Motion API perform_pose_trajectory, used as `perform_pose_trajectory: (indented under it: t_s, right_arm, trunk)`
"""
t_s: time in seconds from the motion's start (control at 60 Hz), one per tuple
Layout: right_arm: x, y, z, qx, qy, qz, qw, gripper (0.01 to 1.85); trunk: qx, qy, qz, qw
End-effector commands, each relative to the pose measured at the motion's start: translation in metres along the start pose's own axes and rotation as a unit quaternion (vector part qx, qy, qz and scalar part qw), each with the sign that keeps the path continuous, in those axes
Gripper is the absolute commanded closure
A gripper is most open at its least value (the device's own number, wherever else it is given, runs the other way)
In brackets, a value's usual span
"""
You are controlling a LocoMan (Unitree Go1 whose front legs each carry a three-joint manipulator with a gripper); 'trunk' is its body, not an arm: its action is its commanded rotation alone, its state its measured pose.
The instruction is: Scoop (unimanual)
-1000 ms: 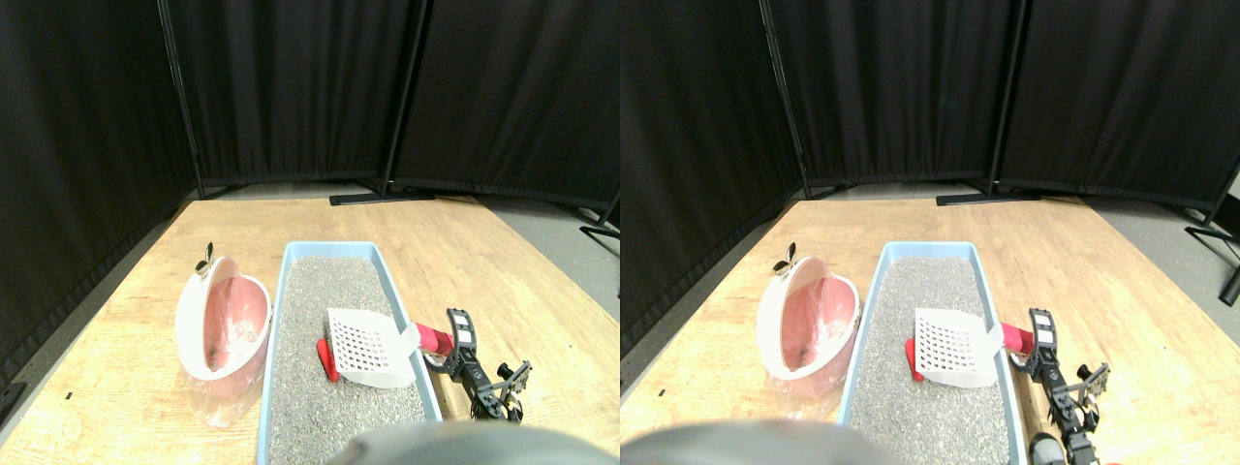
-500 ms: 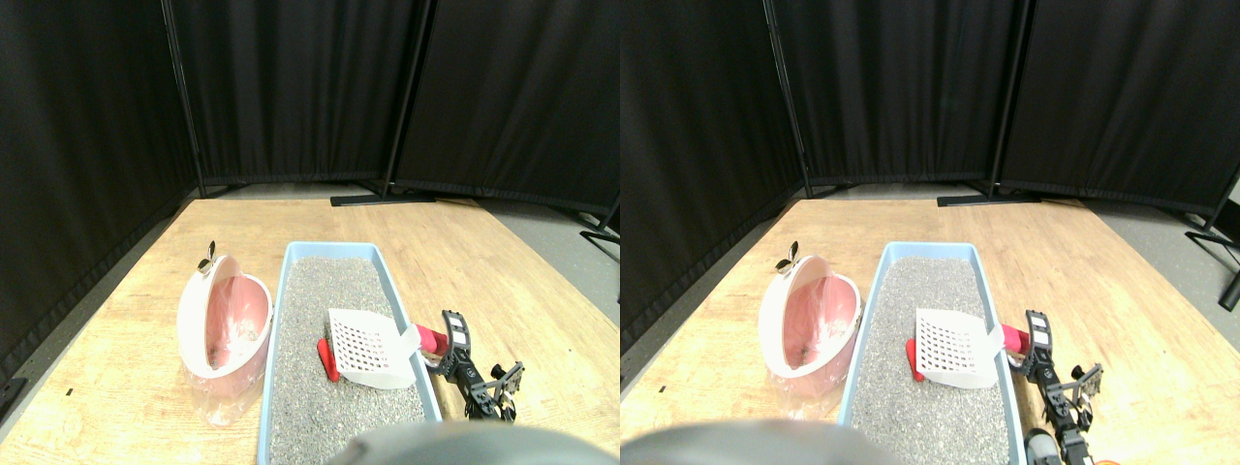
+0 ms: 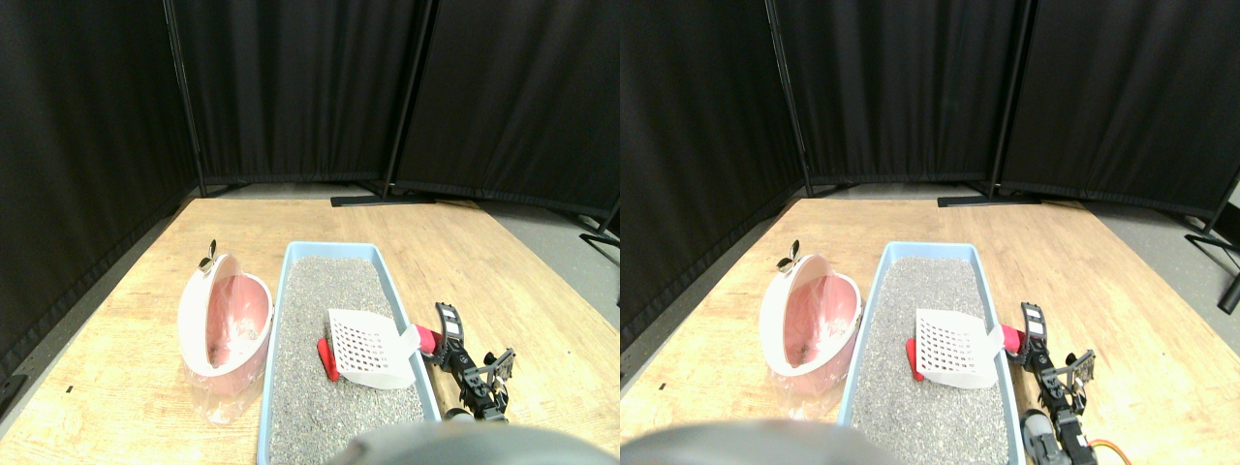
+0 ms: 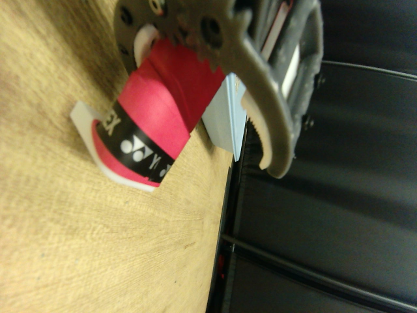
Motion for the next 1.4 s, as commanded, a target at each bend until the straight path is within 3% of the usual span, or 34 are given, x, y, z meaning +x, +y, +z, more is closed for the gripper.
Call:
perform_pose_trajectory:
  t_s: [0.017, 0.117, 0.167, 0.233, 0.6, 0.617, 0.717, 0.933, 1.083, 1.4]
  right_arm:
    - [0.008, 0.006, 0.007, 0.000, -0.023, 0.013, 1.000, 1.23]
    - [0.010, 0.006, 0.007, -0.002, -0.024, 0.018, 1.000, 1.52]
    - [0.012, 0.005, 0.007, -0.003, -0.029, 0.026, 0.999, 1.80]
    - [0.013, 0.005, 0.009, -0.011, -0.049, 0.035, 0.998, 1.80]
    - [-0.001, 0.008, 0.028, -0.050, -0.084, 0.067, 0.993, 1.80]
    - [-0.004, 0.009, 0.031, -0.058, -0.099, 0.084, 0.990, 1.80]
    - [-0.010, 0.013, 0.038, -0.072, -0.118, 0.105, 0.985, 1.80]
    - [-0.023, 0.028, 0.063, -0.106, -0.161, 0.131, 0.973, 1.80]
    - [-0.020, 0.035, 0.078, -0.137, -0.166, 0.156, 0.964, 1.80]
    - [-0.004, 0.041, 0.103, -0.205, -0.174, 0.159, 0.950, 1.80]
  trunk:
    - [-0.002, 0.0031, 0.009, 1.0000]
    - [-0.002, 0.0035, 0.011, 0.9999]
    - [-0.002, 0.0039, 0.011, 0.9999]
    - [-0.003, 0.0045, 0.011, 0.9999]
    - [-0.006, 0.0056, 0.015, 0.9999]
    - [-0.006, 0.0059, 0.015, 0.9998]
    - [-0.007, 0.0054, 0.018, 0.9998]
    - [-0.012, 0.0063, 0.025, 0.9996]
    - [-0.016, 0.0049, 0.032, 0.9994]
    - [-0.024, 0.0045, 0.046, 0.9987]
